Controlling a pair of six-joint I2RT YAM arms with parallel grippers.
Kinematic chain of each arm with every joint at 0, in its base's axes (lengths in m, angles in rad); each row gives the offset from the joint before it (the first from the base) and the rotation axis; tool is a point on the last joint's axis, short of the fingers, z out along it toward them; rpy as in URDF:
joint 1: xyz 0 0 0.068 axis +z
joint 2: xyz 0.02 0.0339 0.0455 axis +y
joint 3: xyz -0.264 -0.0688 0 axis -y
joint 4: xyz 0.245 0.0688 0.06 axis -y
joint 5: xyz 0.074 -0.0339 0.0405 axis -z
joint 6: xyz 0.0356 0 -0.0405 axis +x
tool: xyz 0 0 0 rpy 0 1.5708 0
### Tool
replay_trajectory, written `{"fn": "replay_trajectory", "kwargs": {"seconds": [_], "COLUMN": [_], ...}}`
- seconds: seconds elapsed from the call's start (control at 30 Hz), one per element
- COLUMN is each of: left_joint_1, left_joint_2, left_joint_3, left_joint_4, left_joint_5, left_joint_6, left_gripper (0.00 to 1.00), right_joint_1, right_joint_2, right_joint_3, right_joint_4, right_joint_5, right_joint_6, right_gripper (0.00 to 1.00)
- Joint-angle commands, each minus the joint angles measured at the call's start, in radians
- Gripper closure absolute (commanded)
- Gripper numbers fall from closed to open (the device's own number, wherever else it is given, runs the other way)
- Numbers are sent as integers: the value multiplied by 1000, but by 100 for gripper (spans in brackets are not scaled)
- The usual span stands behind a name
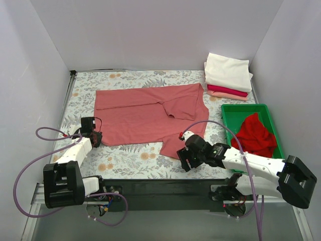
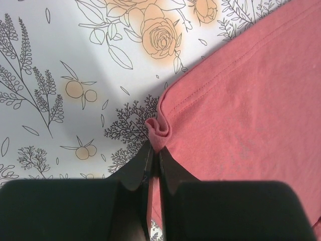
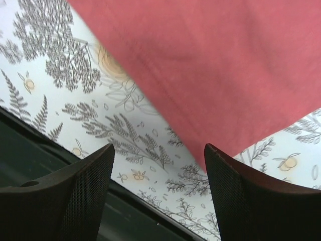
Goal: Fold and stack the t-shirts
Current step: Fold the tshirt
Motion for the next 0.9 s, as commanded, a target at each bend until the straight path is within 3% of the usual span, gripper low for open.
{"fn": "replay_trajectory", "kwargs": {"seconds": [0.0,0.2,0.3,0.63,0.87], "left_joint_1": [5,5,5,5,5], "left_joint_2": [-31,-50,-50,-56,-67], "left_joint_3": [-4,-10,-13,-10,-13], "left_joint_4": [-15,-15,-16,-15,-15], "left_joint_5": [-9,-19,-14,-26,-29], "left_joint_6": [7,7,7,15,13], "left_gripper": [100,100,100,100,100], "right_joint_1": [42,44,44,43,-5], "right_joint_2": [37,112,128,54,123], "right_joint_3": [-1,15,27,61,51], "right_joint_4": [-66,-97,-105,-157,-151], "right_joint_5": [49,193,195,224,224], "right_joint_6": [53,101,104,78,58], "right_gripper": [24,30,37,36,35]}}
